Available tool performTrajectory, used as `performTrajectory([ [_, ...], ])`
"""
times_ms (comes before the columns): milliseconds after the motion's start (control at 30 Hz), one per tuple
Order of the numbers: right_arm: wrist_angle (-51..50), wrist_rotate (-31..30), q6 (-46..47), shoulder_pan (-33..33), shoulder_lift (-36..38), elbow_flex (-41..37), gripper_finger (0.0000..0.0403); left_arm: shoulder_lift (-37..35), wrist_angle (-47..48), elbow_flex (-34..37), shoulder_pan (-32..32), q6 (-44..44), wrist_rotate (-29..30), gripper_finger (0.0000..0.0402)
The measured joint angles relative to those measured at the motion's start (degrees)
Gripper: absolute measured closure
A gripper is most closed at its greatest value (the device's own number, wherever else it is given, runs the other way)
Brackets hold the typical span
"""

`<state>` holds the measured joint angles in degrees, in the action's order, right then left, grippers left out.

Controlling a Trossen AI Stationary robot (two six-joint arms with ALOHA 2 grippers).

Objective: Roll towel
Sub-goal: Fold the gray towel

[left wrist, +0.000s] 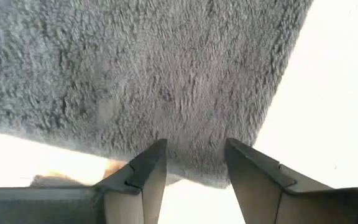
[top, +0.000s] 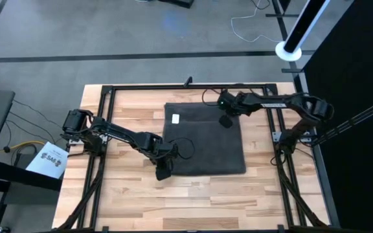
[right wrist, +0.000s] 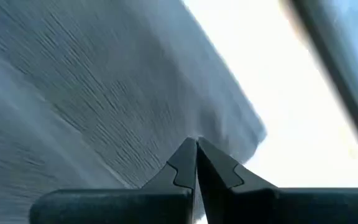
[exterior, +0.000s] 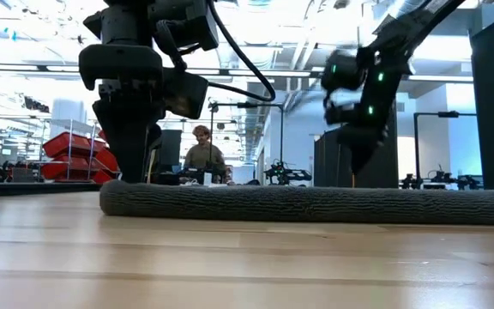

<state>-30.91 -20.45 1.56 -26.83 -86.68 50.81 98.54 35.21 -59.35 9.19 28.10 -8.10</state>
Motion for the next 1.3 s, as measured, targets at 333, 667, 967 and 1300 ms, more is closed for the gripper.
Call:
performTrajectory([
  [333, -0.41, 10.72, 0.64, -5.25, 4.68, -1.68, 0.0403, 0.0, -0.64, 0.0, 0.0, 0.24, 0.69, 0.0254],
  [667, 5.57, 9.91, 3.1, -12.35, -7.56, -3.28, 0.0403, 0.0, -9.74, 5.34, 1.88, 4.54, 0.85, 0.0254],
  [967, 6.6, 5.81, 4.7, -6.15, 2.8, -2.45, 0.0403, -1.64, -9.91, 8.43, 3.34, 9.04, 1.34, 0.0254],
  [1300, -3.23, 16.02, 7.68, 17.17, 20.25, -2.36, 0.0403, -12.31, -1.54, 7.41, 8.25, 5.97, 5.6, 0.0254],
])
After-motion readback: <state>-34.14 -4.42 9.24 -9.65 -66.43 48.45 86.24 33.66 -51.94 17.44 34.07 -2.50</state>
